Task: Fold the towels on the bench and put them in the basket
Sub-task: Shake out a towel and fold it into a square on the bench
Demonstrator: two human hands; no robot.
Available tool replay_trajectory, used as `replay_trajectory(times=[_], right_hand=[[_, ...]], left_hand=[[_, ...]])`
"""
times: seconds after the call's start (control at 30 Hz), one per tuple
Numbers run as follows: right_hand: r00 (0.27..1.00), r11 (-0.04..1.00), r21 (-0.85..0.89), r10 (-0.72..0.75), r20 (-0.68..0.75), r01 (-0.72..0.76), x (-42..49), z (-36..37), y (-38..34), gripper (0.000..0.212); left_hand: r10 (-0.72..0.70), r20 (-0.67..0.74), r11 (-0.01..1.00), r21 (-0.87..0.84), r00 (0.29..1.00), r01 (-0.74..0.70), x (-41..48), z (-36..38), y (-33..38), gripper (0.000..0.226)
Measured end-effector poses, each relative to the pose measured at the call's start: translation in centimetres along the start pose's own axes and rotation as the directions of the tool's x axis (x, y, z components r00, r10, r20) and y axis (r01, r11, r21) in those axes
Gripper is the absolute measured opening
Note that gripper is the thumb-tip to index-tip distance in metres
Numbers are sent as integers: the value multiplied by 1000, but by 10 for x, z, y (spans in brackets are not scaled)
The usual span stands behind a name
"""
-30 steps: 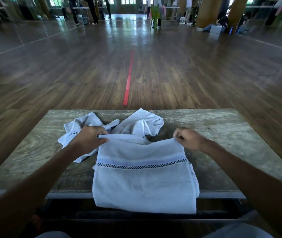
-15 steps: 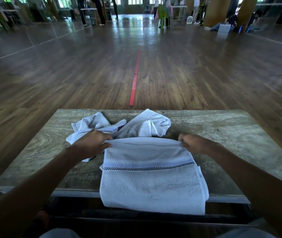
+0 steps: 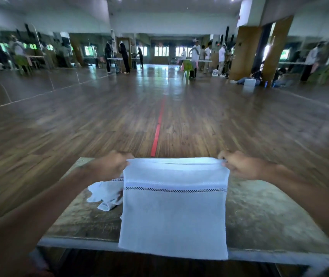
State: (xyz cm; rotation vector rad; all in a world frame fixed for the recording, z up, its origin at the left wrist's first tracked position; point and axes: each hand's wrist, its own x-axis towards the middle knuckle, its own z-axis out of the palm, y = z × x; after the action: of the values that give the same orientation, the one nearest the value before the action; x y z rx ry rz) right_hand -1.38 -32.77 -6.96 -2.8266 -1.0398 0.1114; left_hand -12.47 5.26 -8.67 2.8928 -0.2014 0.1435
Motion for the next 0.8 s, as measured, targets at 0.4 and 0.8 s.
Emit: replay_trajectory(times=[0.4, 0.8], right_hand=[[959, 999, -28, -44, -281, 38, -45, -156, -30, 8], [975, 995, 102, 20, -220, 3, -58, -171, -38, 5]], left_hand=[[57, -425, 998, -10, 903, -67, -19, -145, 55, 6], [96, -440, 995, 34, 893, -90, -21, -162, 60, 18]])
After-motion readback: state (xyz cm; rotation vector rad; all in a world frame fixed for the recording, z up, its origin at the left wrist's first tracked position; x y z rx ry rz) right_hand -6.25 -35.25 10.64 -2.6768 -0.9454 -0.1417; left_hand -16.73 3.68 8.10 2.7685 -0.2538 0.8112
